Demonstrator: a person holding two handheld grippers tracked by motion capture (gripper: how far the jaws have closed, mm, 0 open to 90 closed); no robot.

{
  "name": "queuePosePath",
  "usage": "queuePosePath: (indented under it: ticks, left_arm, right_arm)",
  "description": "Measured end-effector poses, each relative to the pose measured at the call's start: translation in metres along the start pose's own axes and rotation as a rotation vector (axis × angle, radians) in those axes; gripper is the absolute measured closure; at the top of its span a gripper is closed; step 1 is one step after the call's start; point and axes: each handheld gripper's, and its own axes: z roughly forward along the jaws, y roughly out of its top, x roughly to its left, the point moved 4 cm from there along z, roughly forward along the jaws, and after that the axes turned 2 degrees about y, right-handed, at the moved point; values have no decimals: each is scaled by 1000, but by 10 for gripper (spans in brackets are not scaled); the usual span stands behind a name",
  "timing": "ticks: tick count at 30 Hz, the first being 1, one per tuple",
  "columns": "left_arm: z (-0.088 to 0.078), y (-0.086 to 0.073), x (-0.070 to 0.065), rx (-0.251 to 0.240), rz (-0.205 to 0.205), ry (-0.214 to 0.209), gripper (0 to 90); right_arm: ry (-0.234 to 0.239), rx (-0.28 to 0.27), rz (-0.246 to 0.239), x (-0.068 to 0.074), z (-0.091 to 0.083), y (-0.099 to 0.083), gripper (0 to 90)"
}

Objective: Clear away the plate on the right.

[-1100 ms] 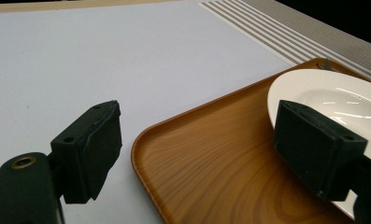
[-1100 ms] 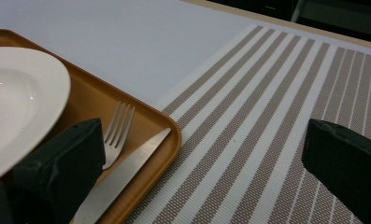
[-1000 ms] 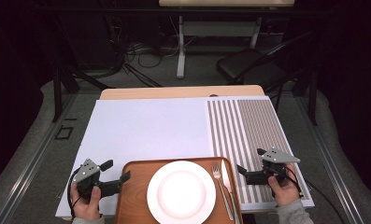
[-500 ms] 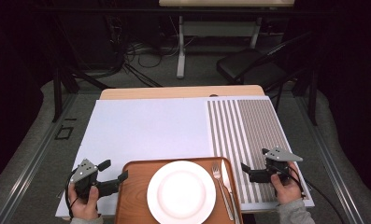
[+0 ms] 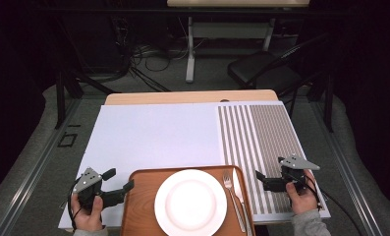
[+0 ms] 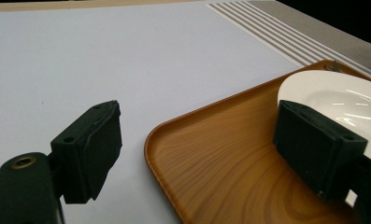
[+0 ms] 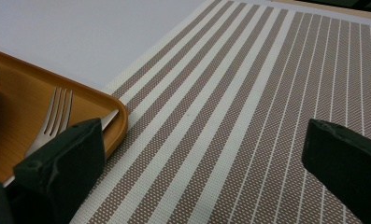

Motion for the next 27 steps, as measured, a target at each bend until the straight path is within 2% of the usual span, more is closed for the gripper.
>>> queuePosePath:
  ticks: [27]
  left_arm:
    - [0, -1, 2, -7, -3, 0, 160]
  right_arm:
    - [1, -1, 33, -3, -1, -1, 0]
